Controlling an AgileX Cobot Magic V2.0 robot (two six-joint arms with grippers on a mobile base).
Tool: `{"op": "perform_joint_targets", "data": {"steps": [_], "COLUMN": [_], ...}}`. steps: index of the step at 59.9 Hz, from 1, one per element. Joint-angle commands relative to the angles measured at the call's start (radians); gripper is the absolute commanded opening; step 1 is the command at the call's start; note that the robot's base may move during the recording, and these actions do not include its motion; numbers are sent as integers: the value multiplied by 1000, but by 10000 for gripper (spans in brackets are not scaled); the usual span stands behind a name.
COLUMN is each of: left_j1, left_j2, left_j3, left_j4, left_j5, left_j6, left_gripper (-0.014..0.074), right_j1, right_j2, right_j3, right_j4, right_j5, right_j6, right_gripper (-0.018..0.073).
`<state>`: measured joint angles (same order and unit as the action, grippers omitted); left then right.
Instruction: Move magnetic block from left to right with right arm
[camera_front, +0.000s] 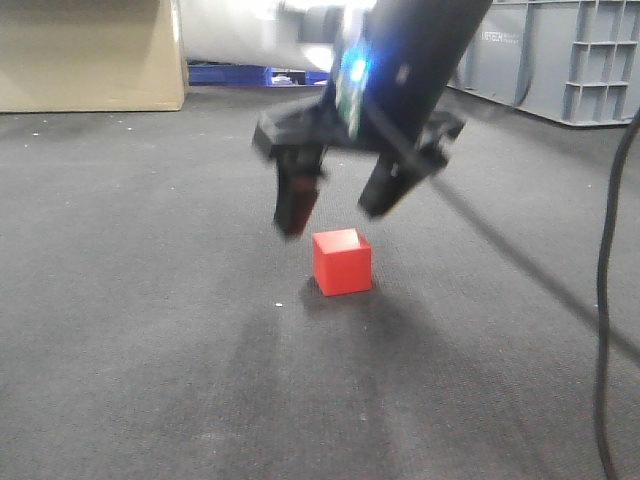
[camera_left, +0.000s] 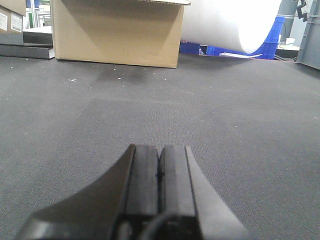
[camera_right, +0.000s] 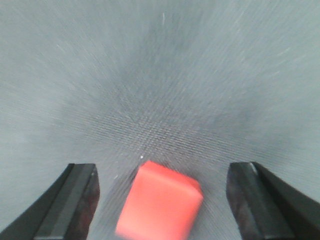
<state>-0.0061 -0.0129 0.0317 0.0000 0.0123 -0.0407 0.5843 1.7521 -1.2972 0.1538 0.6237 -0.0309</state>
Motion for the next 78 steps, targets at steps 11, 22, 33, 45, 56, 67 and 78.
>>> {"op": "perform_joint_targets", "data": {"steps": [11, 22, 33, 45, 56, 67, 78], "left_j1": [-7, -7, -7, -7, -7, -7, -7], "left_j2": [-15, -15, -15, -15, -15, -15, -15], "left_j3": [9, 9, 9, 9, 9, 9, 9], "left_j4": [0, 0, 0, 0, 0, 0, 0], "left_j5": [-93, -93, -93, -93, -93, -93, -93], "left_j6": [-7, -7, -7, -7, -7, -7, -7], "left_gripper": [-116, -116, -116, -116, -116, -116, -116], "right_j1": [-45, -46, -46, -46, -46, -46, -46], "right_j2": [-285, -502, -731, -993, -1164, -1223, -1223], "right_j3": [1, 130, 324, 519, 598, 607, 607], "right_j4": [6, 5, 6, 23, 23, 23, 23], "right_j5": [-10, -65, -131, -150, -141, -135, -139], "right_j6": [48, 47, 47, 47, 47, 47, 47], "right_gripper": [230, 60, 60, 58, 58, 58, 58]}}
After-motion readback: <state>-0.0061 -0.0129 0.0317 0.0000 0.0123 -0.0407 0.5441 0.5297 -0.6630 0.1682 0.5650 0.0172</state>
